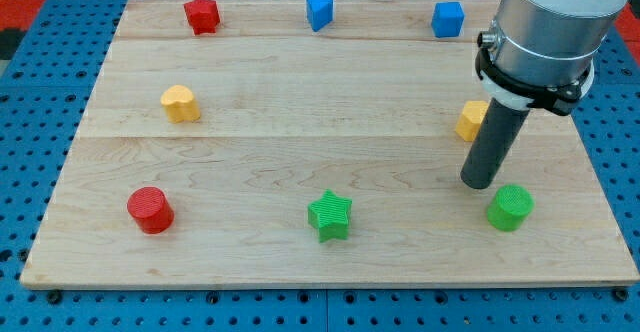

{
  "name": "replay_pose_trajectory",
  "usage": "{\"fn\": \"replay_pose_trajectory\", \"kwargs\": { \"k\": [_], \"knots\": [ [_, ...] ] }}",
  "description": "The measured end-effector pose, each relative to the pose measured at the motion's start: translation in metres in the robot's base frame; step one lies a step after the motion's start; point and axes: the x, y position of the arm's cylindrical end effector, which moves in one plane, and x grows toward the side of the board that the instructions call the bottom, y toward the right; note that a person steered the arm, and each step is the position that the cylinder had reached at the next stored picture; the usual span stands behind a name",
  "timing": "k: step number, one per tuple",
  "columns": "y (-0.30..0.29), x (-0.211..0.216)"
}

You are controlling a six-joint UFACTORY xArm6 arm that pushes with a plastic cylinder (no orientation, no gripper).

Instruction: Move the heart at the left center of the board

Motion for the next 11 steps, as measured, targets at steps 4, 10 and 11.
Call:
{"fn": "replay_pose_trajectory", "kwargs": {
  "k": [4, 10, 11],
  "knots": [
    [-0.024, -0.026],
    [-0.351, -0.147],
    [-0.369, -0.125]
  ]
}}
